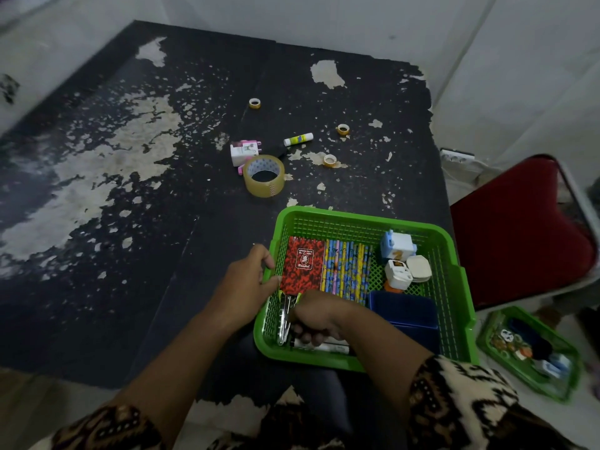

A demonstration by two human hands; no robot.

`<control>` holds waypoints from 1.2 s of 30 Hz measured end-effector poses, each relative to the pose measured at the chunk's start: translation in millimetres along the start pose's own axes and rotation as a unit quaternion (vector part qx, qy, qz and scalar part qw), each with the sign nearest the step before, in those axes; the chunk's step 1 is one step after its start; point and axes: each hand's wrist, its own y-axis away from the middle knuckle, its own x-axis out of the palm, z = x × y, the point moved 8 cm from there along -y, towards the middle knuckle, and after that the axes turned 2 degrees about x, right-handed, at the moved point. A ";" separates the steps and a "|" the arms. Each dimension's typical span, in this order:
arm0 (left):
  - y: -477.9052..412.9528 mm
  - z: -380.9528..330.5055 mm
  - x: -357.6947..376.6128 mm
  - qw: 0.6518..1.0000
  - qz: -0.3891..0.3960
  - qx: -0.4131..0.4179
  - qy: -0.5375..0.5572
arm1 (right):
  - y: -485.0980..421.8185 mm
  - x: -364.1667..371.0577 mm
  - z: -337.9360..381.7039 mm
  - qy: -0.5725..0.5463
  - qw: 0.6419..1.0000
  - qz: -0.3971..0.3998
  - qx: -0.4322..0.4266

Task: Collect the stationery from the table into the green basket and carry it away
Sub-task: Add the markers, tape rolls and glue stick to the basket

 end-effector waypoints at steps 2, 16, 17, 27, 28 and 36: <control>-0.6 0.9 -0.1 1.000 -0.002 -0.002 0.001 | -4.1 3.9 -4.8 -0.018 0.999 0.030 0.027; -0.6 1.0 1.1 1.000 0.003 0.001 -0.004 | -3.6 5.0 -14.8 -0.076 0.996 0.025 0.048; -0.6 1.0 1.1 1.000 0.001 0.002 -0.005 | -4.9 5.5 -16.1 -0.085 0.995 0.017 0.045; -1.1 1.4 1.9 1.000 0.005 0.003 -0.017 | -7.7 -2.3 8.1 0.043 0.995 -0.087 -0.032; -1.1 1.7 2.1 1.000 0.006 0.004 -0.016 | -7.4 -5.7 9.1 0.078 0.991 -0.102 -0.034; -1.1 1.6 2.2 1.000 0.005 0.007 -0.018 | -9.5 -9.7 9.3 0.164 0.975 -0.140 -0.055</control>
